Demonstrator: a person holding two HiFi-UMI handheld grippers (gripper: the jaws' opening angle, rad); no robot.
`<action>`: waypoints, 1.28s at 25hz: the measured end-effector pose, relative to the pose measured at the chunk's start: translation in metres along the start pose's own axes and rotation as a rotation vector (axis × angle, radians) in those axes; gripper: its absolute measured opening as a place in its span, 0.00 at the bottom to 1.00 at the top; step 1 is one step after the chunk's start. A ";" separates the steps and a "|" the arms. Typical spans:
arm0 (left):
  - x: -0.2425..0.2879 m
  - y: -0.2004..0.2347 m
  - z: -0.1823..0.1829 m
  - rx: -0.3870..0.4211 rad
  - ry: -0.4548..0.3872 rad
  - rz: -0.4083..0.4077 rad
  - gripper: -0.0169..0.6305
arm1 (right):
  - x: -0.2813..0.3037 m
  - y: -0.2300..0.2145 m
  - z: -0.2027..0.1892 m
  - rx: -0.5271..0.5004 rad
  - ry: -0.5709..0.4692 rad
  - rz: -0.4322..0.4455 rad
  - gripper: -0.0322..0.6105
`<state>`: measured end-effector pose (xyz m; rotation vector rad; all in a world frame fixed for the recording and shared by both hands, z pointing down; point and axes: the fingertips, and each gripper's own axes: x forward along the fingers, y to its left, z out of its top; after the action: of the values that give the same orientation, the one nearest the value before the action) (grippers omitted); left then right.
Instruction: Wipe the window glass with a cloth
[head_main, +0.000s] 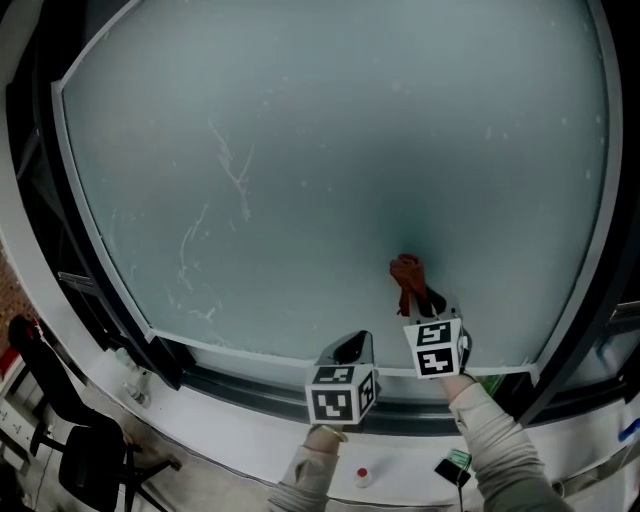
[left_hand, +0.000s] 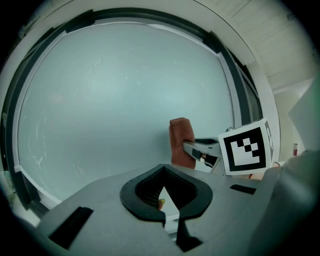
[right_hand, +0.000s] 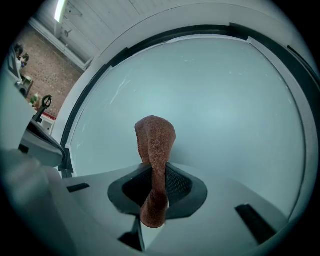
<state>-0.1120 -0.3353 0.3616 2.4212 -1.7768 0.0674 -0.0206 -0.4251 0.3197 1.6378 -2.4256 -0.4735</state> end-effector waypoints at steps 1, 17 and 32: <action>0.002 -0.003 0.000 0.002 -0.001 -0.007 0.03 | -0.002 -0.005 -0.001 0.000 0.001 -0.010 0.13; 0.042 -0.074 -0.001 -0.002 0.004 -0.162 0.03 | -0.050 -0.134 -0.055 -0.007 0.103 -0.243 0.12; 0.075 -0.131 -0.006 0.005 0.020 -0.252 0.03 | -0.099 -0.238 -0.104 0.013 0.190 -0.431 0.13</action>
<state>0.0357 -0.3670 0.3649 2.6149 -1.4513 0.0686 0.2563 -0.4325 0.3354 2.1113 -1.9457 -0.3389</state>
